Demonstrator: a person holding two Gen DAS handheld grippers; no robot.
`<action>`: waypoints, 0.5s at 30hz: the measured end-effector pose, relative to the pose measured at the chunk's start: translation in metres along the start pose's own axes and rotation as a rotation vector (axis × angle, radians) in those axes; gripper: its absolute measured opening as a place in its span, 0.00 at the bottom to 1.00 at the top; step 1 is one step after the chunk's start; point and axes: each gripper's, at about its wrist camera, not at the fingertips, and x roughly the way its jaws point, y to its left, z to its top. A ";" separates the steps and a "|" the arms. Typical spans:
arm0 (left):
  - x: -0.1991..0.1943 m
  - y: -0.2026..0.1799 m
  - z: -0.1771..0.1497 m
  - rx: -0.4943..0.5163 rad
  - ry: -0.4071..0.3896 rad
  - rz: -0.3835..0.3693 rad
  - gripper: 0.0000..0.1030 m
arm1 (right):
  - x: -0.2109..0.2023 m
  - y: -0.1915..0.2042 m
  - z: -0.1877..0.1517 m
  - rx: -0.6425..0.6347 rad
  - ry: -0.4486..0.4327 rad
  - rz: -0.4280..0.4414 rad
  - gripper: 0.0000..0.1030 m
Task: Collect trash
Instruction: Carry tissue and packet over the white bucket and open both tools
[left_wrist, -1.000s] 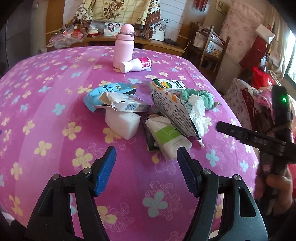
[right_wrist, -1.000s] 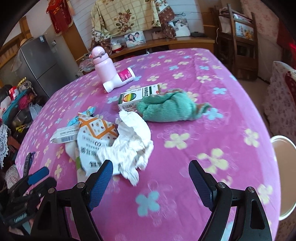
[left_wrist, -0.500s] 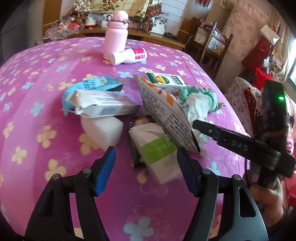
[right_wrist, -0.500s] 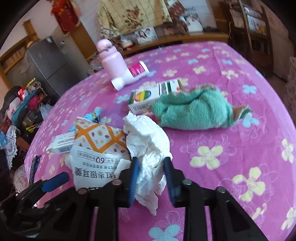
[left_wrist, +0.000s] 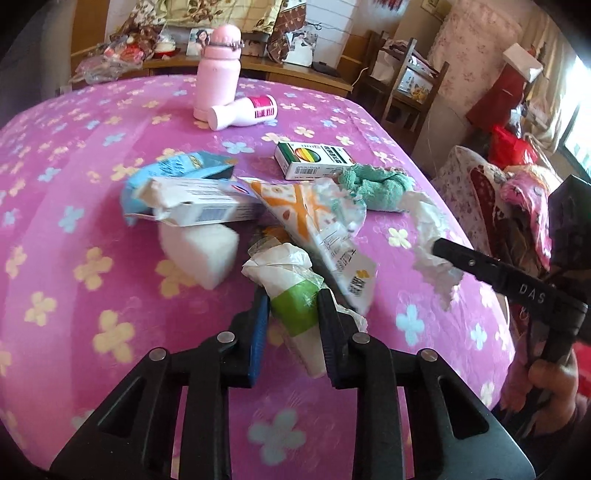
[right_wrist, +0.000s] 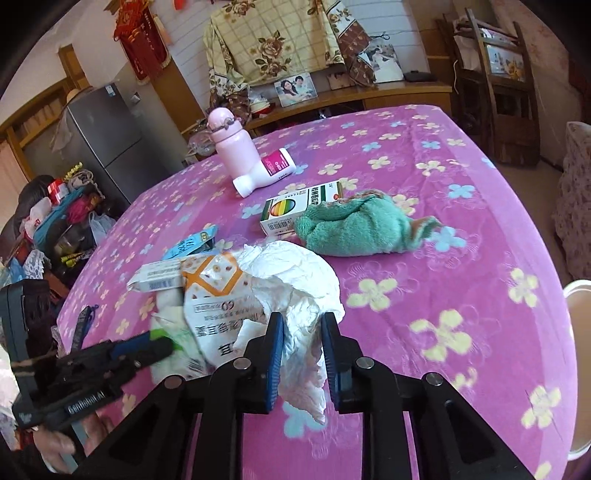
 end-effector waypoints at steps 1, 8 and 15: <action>-0.006 0.001 -0.002 0.012 -0.001 0.009 0.23 | -0.004 0.000 -0.003 -0.001 -0.001 0.000 0.19; -0.038 0.004 -0.013 0.038 -0.021 0.015 0.23 | -0.035 -0.001 -0.017 0.033 -0.030 0.035 0.19; -0.056 -0.016 -0.006 0.058 -0.070 -0.013 0.23 | -0.062 0.001 -0.018 0.062 -0.074 0.063 0.19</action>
